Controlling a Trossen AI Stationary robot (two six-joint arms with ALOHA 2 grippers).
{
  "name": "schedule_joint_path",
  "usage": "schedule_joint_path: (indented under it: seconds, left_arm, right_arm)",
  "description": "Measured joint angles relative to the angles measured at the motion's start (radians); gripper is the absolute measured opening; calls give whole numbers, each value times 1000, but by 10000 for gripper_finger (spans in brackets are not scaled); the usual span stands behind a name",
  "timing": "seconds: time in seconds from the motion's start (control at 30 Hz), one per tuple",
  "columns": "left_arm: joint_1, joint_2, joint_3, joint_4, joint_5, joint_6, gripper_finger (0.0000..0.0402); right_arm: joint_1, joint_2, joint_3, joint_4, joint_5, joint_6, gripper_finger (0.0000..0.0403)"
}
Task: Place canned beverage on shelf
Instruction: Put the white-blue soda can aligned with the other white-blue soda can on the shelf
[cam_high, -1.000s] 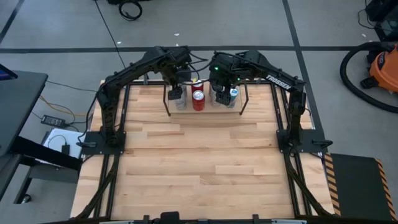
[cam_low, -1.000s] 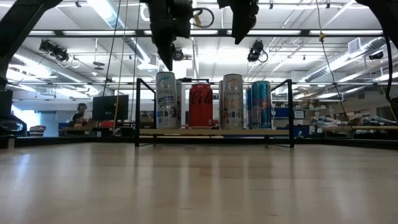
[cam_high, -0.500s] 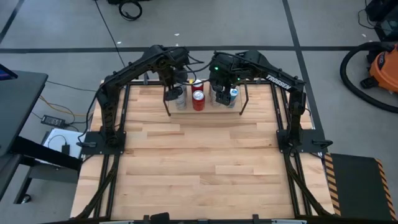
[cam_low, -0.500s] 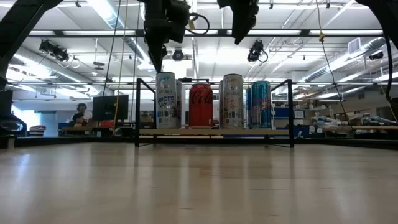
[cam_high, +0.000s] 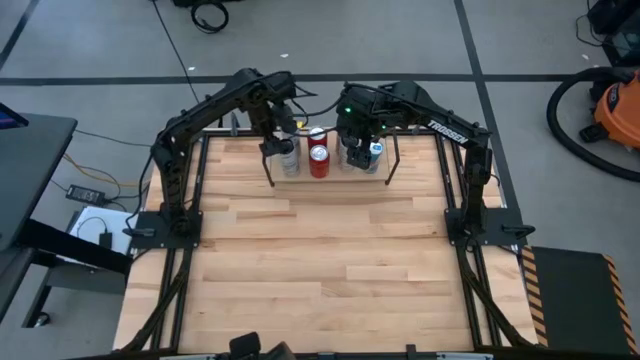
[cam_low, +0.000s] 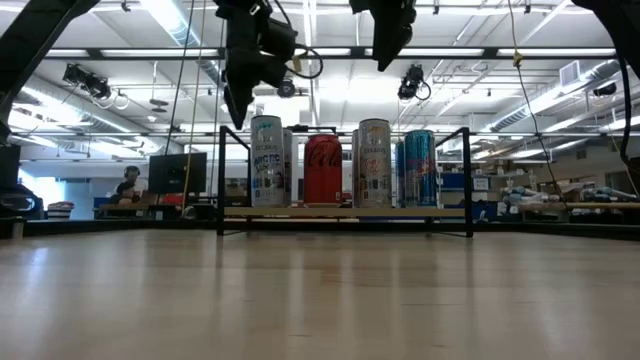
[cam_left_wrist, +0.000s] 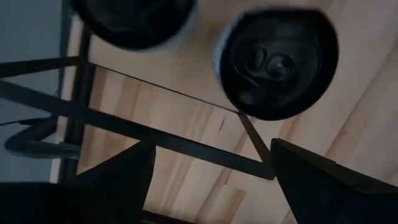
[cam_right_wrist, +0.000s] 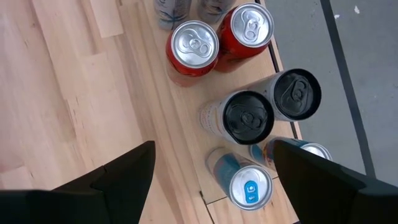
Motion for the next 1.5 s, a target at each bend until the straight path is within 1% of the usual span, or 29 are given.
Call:
schedule_joint_path:
  seconds: [0.13,0.23,0.63,0.83,0.97,1.5]
  left_arm:
    - [0,1,-71,0,-3,25,318]
    - [2,-6,-100,9,-6,54,318]
    - [-10,-4,-102,53,-4,46,318]
    - [-19,1,-73,32,-52,27,318]
    - [-17,0,-69,39,-60,22,318]
    - [-27,4,-70,129,-63,22,318]
  right_arm:
    - [0,0,0,0,0,6,332]
    - [0,0,0,0,0,6,332]
    - [-2,0,0,0,0,-4,332]
    - [-3,0,0,0,0,-13,332]
    - [-3,0,0,0,0,-13,332]
    - [-9,0,0,0,0,-13,332]
